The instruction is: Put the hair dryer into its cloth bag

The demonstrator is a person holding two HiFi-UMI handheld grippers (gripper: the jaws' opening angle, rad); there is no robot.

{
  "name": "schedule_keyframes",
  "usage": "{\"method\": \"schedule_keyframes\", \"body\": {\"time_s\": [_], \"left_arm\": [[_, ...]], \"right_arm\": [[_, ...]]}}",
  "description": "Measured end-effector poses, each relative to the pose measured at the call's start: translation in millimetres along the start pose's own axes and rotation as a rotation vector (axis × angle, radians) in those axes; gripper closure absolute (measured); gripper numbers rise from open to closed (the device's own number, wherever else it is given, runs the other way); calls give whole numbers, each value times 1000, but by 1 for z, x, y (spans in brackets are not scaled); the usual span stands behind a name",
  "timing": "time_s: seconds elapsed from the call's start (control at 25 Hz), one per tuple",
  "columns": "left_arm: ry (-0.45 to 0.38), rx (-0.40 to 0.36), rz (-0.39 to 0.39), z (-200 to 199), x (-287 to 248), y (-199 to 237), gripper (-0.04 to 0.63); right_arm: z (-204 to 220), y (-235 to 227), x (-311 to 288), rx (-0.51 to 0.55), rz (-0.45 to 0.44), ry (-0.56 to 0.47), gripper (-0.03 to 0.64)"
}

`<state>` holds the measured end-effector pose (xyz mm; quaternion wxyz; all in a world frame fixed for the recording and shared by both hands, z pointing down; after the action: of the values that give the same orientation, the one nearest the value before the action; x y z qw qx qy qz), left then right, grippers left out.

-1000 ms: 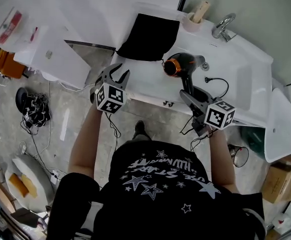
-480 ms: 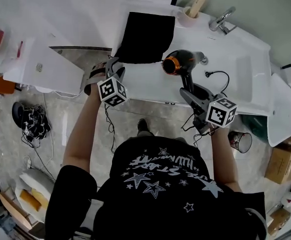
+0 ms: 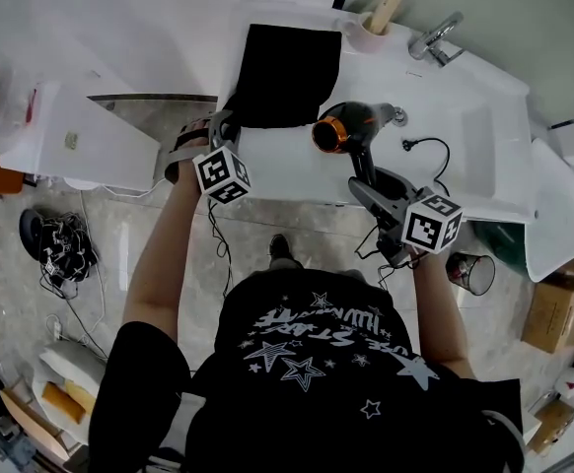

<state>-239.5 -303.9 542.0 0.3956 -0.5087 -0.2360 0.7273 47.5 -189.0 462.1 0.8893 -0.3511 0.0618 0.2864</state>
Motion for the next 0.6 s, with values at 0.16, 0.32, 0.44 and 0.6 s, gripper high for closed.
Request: {"method": "schedule_keyframes", "body": {"time_s": [0.16,0.32,0.44,0.6], "left_arm": [[-8,-19,-33,-1,-1,6,555],[-25,36,-7,-3,1,12,565],[-47,90,26,-7,4,19,566],[-75,171,77,-14,9,26,568]], "right_arm": [[2,2,-1,-1,-9,1,410],[6,7,-1,0,-29,6,410],[8,13,-1,18,-75,20,410],[10,24,-2,55,-154,52,410]]}}
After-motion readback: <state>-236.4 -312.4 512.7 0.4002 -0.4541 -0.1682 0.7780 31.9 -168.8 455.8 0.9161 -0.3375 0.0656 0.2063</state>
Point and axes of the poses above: the fingertips, and each gripper's own axes: x backward along the fingers, y to its left, z out of its underside, the point moved 6 cm from there along x, backward along the fingers, and after that the axes turned 6 degrees about -z, right-handed, at the moved point
